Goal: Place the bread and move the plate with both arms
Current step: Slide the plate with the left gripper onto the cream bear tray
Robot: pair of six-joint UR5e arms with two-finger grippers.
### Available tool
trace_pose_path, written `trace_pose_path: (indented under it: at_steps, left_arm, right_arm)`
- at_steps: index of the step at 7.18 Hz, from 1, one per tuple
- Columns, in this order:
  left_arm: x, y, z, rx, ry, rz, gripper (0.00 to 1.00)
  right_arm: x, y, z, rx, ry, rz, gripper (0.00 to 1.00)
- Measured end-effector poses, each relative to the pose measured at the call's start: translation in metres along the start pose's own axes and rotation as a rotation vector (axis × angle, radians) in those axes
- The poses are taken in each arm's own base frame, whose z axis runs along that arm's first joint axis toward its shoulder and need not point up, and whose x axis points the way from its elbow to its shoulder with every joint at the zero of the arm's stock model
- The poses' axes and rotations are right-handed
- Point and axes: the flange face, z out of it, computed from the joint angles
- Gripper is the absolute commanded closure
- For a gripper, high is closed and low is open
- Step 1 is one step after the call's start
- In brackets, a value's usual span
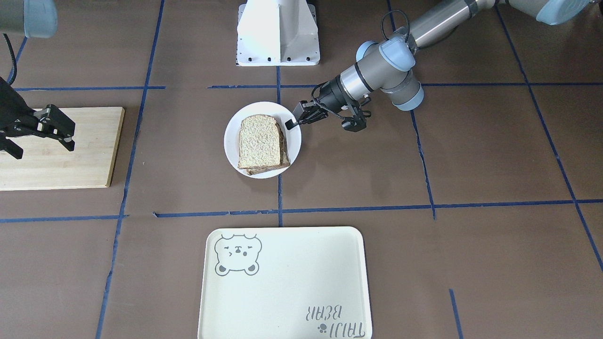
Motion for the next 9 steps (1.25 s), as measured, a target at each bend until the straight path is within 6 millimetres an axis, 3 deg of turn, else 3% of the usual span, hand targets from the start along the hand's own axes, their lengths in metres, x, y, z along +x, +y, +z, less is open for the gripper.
trace_pose_path:
  at_steps: [2,6,7,9]
  left_arm:
    - [0.018,-0.012,-0.011,0.050,0.099,-0.049,1.00]
    - [0.069,-0.057,-0.009,0.261,0.245,-0.068,1.00]
    - [0.075,-0.076,0.000,0.310,0.240,-0.064,1.00]
    - [0.089,-0.112,0.036,0.395,0.195,-0.067,1.00]
  right_arm:
    - [0.016,0.002,0.000,-0.002,0.017,-0.012,0.00]
    - [0.091,0.006,-0.020,-0.036,0.073,-0.105,0.00]
    - [0.102,0.007,-0.025,-0.033,0.072,-0.099,0.00]
    - [0.131,0.013,-0.036,-0.032,0.051,-0.099,0.00]
